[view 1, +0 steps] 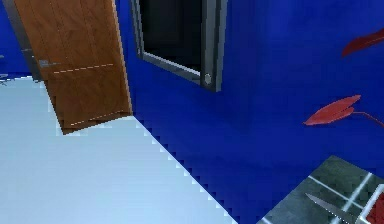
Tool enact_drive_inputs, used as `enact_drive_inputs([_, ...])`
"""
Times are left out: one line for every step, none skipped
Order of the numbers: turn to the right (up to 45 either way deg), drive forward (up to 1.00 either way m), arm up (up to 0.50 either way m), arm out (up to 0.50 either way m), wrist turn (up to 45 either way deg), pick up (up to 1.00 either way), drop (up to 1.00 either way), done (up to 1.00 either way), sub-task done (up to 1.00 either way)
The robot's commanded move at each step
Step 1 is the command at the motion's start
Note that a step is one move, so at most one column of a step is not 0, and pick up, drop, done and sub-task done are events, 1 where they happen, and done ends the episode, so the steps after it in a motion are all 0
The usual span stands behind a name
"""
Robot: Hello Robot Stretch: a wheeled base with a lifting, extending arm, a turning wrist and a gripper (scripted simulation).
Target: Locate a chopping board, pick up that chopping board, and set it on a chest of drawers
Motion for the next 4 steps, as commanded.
enact_drive_inputs([0.0, 0.0, 0.38, 0.0, 0.0, 0.0, 0.0, 0.0, 0.0])
enact_drive_inputs([0.0, 0.0, 0.0, 0.4, 0.0, 0.0, 0.0, 0.0, 0.0])
enact_drive_inputs([0.0, 0.0, 0.0, 0.0, 45.0, 0.0, 0.0, 0.0, 0.0])
enact_drive_inputs([0.0, 0.0, 0.0, 0.0, 45.0, 0.0, 0.0, 0.0, 0.0])
